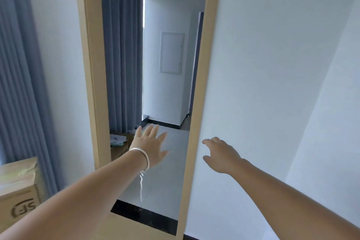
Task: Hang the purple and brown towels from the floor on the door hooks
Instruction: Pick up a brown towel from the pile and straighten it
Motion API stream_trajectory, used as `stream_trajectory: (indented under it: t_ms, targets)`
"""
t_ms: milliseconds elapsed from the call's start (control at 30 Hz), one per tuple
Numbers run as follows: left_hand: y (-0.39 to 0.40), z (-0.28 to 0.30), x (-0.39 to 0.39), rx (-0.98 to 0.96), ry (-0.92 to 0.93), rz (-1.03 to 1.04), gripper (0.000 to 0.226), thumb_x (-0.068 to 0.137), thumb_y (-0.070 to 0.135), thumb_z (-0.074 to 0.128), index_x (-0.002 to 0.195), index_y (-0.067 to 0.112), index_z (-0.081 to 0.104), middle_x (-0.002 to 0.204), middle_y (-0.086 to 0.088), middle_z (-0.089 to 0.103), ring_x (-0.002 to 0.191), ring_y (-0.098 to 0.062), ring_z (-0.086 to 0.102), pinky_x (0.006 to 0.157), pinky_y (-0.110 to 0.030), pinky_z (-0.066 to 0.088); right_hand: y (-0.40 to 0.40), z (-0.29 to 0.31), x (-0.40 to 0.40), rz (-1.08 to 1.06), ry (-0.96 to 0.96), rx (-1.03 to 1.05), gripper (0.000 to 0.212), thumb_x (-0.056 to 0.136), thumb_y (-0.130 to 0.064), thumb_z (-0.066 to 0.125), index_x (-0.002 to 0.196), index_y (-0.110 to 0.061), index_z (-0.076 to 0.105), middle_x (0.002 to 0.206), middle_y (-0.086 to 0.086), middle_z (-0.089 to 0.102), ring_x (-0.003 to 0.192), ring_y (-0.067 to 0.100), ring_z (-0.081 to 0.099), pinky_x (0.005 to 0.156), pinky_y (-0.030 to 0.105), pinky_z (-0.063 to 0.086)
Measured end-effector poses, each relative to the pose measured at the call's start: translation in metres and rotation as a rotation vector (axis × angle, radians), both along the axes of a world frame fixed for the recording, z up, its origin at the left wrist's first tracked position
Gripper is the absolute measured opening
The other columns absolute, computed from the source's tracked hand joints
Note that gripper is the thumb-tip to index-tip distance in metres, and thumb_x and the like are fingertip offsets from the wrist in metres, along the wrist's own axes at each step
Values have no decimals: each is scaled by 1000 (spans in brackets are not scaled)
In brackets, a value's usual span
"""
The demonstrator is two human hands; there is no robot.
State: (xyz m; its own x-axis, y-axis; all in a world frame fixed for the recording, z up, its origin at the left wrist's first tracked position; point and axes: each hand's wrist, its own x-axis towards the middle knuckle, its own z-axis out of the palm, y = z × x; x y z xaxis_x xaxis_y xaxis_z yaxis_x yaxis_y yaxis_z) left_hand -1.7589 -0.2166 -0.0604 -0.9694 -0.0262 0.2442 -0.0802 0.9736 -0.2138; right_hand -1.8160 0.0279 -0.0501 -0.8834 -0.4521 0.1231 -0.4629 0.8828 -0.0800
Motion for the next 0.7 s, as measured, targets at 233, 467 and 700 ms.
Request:
stream_trajectory:
  t_ms: [233,467,700]
  targets:
    - [-86,-13,-29,80,21,309,64,95,60,31,151,32,17,161,2,13,148,-26,3,117,-54,2,-112,-10,-99,291,-20,-55,50,94,-33,46,142,-22,37,143,2,39,129,25,40,101,37,39]
    - [-155,-28,-3,121,-15,637,71,96,58,29,154,26,6,162,0,4,149,-22,-5,119,-52,-2,-225,-21,-138,592,-44,-75,53,92,-34,46,144,-29,35,146,-3,38,128,23,42,103,39,39]
    - [-222,-35,74,123,-11,925,70,95,59,31,153,26,9,162,0,8,149,-20,-1,119,-51,-2,-346,-35,-100,900,-104,-54,56,96,-33,46,149,-26,27,150,0,34,132,25,38,105,39,36]
